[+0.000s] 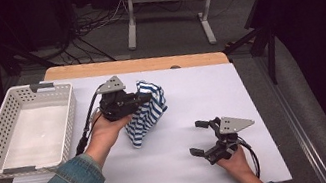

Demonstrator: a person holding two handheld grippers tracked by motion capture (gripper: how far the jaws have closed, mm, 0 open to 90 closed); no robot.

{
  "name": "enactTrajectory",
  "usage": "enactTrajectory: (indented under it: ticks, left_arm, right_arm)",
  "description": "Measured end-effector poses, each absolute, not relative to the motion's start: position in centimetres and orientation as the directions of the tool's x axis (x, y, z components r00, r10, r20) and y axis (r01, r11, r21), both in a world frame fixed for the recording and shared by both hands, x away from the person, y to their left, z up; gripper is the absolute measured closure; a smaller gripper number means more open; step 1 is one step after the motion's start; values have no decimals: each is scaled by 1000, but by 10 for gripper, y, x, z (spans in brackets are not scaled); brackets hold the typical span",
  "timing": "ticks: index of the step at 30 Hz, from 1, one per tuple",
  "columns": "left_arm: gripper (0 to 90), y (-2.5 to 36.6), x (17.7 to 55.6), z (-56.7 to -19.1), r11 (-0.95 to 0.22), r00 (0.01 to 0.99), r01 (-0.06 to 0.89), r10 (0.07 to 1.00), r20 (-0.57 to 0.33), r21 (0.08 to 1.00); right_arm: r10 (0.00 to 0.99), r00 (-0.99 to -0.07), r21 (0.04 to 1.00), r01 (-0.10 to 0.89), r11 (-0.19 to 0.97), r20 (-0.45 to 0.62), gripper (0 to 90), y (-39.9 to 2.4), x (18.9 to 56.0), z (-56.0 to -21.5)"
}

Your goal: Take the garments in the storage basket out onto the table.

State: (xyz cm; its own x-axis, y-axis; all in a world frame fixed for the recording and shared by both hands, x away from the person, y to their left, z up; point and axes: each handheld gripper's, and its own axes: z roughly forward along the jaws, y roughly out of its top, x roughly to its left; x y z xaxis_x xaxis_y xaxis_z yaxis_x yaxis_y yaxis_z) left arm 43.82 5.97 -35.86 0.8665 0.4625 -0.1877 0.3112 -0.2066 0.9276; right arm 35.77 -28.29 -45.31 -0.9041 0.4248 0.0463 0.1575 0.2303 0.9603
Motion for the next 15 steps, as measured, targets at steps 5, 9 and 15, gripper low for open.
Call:
enactTrajectory:
  ticks: [5,9,15]
  left_arm:
    - [786,49,436,-368,-231,878,322,435,-199,918]
    - [781,37,434,-377,-260,886,347,407,-223,901]
    - [738,23,432,-389,-310,895,373,368,-251,875]
  right_arm:
    - [427,-903,961,155,229,45,4,-284,357,-453]
    - [431,-901,962,154,224,44,4,-285,357,-452]
    - [437,-898,963,154,219,44,4,-286,356,-452]
